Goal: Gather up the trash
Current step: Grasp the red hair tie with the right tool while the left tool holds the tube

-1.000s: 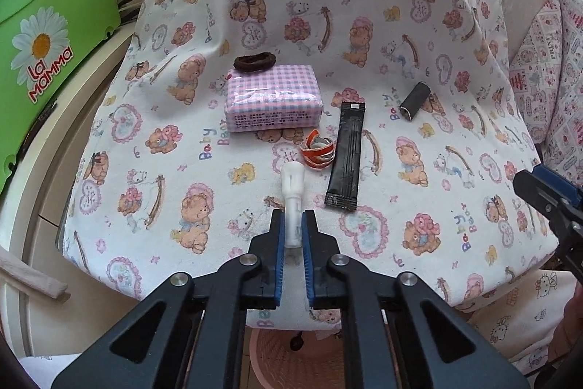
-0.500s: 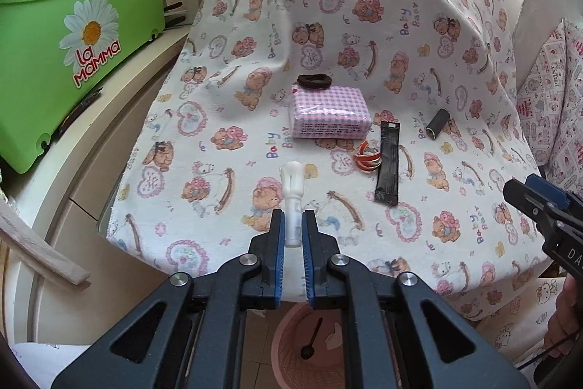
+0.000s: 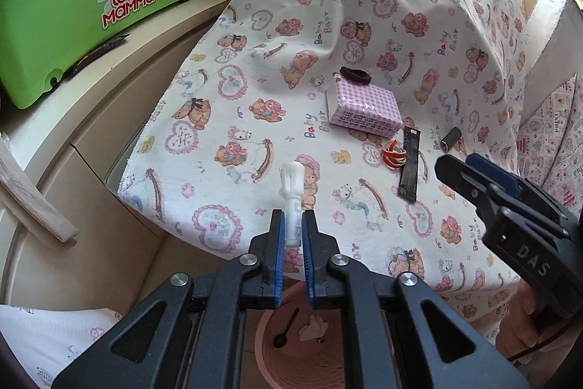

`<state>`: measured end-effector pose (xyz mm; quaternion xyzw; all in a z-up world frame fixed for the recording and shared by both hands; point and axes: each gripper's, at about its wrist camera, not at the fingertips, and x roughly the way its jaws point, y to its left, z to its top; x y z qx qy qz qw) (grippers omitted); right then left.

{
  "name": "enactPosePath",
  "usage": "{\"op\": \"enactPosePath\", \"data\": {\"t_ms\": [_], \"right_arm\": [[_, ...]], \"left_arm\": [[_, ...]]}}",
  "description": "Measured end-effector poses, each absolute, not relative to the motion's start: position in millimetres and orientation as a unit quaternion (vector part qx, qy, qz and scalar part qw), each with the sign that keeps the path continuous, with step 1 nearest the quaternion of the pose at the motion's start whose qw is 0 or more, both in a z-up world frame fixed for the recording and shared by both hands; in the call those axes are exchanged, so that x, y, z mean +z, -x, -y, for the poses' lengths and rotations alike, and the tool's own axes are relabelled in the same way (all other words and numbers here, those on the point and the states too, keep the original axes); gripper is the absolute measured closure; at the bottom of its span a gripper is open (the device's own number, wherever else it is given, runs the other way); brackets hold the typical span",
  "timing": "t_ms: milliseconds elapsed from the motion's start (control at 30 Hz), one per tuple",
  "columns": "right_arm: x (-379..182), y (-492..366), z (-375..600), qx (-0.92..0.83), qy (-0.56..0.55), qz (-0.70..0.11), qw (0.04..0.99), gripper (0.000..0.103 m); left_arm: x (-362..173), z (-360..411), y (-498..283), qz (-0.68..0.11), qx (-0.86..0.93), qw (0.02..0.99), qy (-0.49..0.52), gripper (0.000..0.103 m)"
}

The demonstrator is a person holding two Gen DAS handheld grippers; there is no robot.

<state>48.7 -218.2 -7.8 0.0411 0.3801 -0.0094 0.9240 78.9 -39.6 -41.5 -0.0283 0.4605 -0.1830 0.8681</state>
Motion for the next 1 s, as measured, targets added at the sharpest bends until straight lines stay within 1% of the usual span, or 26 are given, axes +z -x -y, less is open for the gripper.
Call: {"op": "enactPosePath", "data": {"t_ms": [33, 100, 133, 200, 333, 433, 500, 533, 600, 633, 867, 1000], "right_arm": [[-9, -54, 215, -0.009, -0.038, -0.378, 0.925, 0.053], [-14, -65, 211, -0.005, -0.049, -0.381, 0.923, 0.064], [-18, -70, 211, -0.005, -0.057, -0.386, 0.921, 0.066], [-27, -79, 210, -0.01, -0.068, -0.393, 0.917, 0.068], [-39, -93, 204, -0.028, -0.056, -0.393, 0.917, 0.068], [-46, -98, 204, -0.045, -0.053, -0.396, 0.916, 0.072], [-49, -99, 205, -0.05, -0.052, -0.402, 0.913, 0.08], [-48, -98, 207, -0.049, -0.057, -0.4, 0.913, 0.086], [-45, -95, 216, -0.029, -0.095, -0.398, 0.912, 0.096], [-43, -93, 221, -0.022, -0.109, -0.393, 0.913, 0.098], [-25, -67, 234, 0.004, -0.136, -0.375, 0.917, 0.098], [-17, -51, 238, 0.006, -0.131, -0.371, 0.919, 0.098]], "left_arm": [[-41, 39, -79, -0.457, -0.18, 0.87, 0.027, 0.095], [-39, 39, -79, -0.451, -0.175, 0.875, 0.02, 0.095], [-38, 39, -78, -0.449, -0.175, 0.876, 0.017, 0.095], [-36, 39, -78, -0.445, -0.179, 0.877, 0.019, 0.095], [-34, 38, -80, -0.449, -0.186, 0.873, 0.03, 0.095], [-32, 37, -80, -0.448, -0.186, 0.874, 0.031, 0.095], [-30, 36, -81, -0.447, -0.187, 0.874, 0.035, 0.095], [-30, 36, -81, -0.447, -0.188, 0.874, 0.037, 0.094], [-28, 37, -81, -0.445, -0.189, 0.875, 0.037, 0.095], [-27, 37, -80, -0.444, -0.189, 0.875, 0.036, 0.095], [-23, 35, -73, -0.444, -0.178, 0.877, 0.04, 0.095], [-20, 37, -69, -0.443, -0.189, 0.876, 0.04, 0.095]]}}
